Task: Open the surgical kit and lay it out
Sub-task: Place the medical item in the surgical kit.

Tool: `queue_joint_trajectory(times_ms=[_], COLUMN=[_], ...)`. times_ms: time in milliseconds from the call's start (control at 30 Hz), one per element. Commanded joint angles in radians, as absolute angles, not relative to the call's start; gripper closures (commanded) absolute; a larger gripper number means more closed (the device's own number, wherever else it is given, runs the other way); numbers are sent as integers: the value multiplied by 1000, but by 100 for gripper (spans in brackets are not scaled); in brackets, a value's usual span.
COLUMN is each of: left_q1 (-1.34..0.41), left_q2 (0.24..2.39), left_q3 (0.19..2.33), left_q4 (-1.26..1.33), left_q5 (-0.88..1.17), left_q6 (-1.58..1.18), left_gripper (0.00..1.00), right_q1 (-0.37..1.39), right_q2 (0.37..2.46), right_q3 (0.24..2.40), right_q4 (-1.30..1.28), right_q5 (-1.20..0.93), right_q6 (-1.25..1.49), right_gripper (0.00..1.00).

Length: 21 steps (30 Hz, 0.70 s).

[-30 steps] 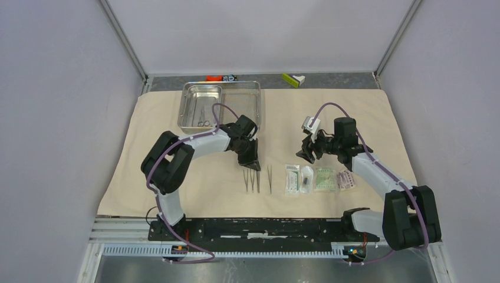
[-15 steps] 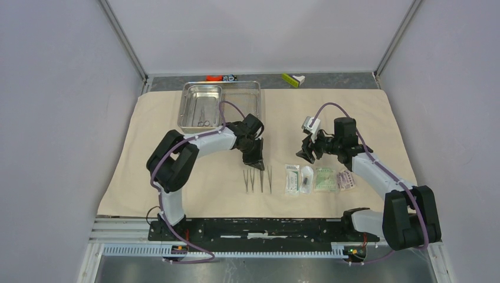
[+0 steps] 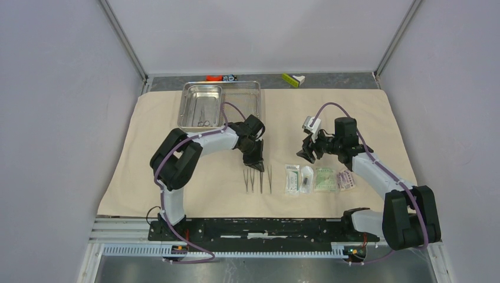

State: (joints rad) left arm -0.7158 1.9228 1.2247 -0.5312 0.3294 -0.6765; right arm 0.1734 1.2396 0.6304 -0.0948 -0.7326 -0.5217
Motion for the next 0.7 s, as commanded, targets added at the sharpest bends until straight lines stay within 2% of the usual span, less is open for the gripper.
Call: queue_joint_trajectory(times_ms=[0,667], left_q1=[-720,-718], left_q2=[1935,1939], left_q3=[1261,1271], left_q4=[-538,-541], left_q5=[321,322], left_q6=[-724,-714], left_gripper=[93,86], right_q1=[169,163], right_q2=[1247,1244], right_q3=[634,635], right_q4=[-93,-95], right_q5=[-746,-749], right_q6=[-535,-535], right_gripper=[33,34])
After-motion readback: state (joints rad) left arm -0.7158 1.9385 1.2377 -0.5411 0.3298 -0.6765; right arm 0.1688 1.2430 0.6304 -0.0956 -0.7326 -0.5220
